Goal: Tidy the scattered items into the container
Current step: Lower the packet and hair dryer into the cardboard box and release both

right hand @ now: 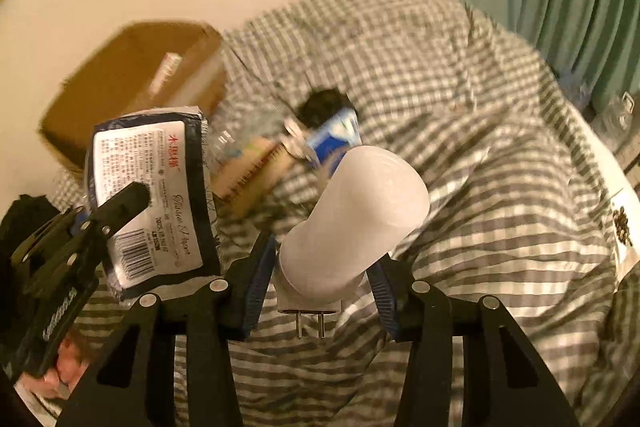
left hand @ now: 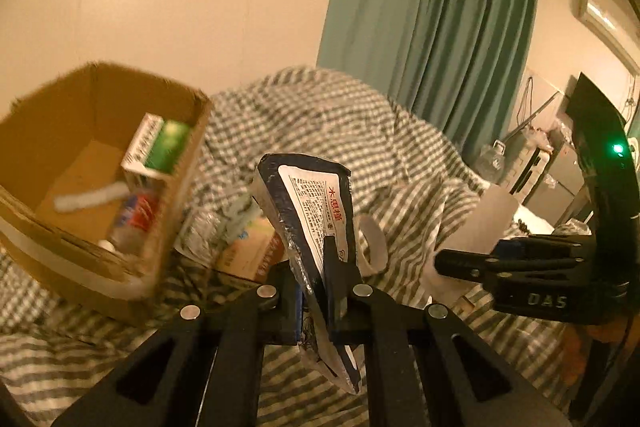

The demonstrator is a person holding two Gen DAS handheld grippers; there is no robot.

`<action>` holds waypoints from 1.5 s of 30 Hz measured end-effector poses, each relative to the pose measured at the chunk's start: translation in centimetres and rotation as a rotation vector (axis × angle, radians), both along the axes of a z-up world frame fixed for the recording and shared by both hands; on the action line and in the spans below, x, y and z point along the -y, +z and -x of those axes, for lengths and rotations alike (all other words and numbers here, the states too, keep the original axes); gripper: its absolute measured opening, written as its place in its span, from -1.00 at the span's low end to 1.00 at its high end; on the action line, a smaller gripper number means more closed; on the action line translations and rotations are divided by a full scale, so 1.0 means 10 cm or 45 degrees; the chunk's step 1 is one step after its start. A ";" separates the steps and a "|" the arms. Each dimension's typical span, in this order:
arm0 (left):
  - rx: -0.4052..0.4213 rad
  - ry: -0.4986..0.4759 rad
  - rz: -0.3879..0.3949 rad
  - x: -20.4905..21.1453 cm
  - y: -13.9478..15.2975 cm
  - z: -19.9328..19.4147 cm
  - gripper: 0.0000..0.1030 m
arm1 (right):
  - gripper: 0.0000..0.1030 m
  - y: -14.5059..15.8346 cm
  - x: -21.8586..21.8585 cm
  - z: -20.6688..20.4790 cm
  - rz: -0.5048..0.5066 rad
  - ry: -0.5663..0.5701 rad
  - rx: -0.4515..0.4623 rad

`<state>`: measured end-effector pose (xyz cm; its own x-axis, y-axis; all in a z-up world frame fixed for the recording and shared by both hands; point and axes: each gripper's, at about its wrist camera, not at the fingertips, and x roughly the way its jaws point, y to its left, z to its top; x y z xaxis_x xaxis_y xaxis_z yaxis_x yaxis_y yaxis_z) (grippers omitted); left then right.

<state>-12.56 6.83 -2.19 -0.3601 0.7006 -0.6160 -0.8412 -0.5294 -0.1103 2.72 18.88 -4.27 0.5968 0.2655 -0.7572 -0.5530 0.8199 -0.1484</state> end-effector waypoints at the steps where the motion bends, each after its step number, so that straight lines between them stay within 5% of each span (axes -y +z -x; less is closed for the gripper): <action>1: -0.015 0.007 -0.009 0.04 0.08 0.01 -0.85 | -0.11 0.04 -0.02 0.03 -0.021 0.009 0.008; 6: -0.063 0.068 -0.109 0.25 0.54 0.29 -0.85 | -0.11 0.27 -0.15 0.22 -0.066 0.072 0.034; 13: -0.204 0.213 -0.183 0.52 1.06 0.95 -0.85 | -0.11 0.62 -0.98 0.51 -0.120 0.302 0.083; 17: -0.277 0.360 -0.103 0.61 0.89 1.38 -0.85 | -0.11 0.59 -1.60 0.51 -0.151 0.415 0.072; 25: -0.143 0.469 -0.020 0.68 0.33 1.94 -0.85 | -0.11 -0.05 -2.62 0.20 -0.074 0.487 -0.053; 28: -0.157 0.493 -0.007 0.69 0.26 1.99 -0.77 | 0.21 -0.16 -2.78 -0.02 -0.142 0.405 -0.096; 30: -0.158 0.509 0.010 0.69 0.25 1.99 -0.52 | 0.27 -0.13 -2.81 -0.06 -0.188 0.397 -0.103; 32: -0.139 0.501 -0.014 0.68 0.26 1.94 0.34 | 0.27 -0.05 -2.82 -0.03 -0.186 0.395 -0.069; 34: -0.165 0.519 -0.050 0.72 0.28 1.86 0.77 | 0.29 0.05 -2.75 0.04 -0.178 0.400 -0.023; 40: -0.233 0.478 -0.070 0.78 0.43 1.51 0.84 | 0.35 0.27 -2.16 0.32 -0.069 0.344 0.110; 45: -0.268 0.315 -0.100 0.73 0.51 0.94 0.95 | 0.37 0.38 -1.35 0.55 0.024 0.213 0.178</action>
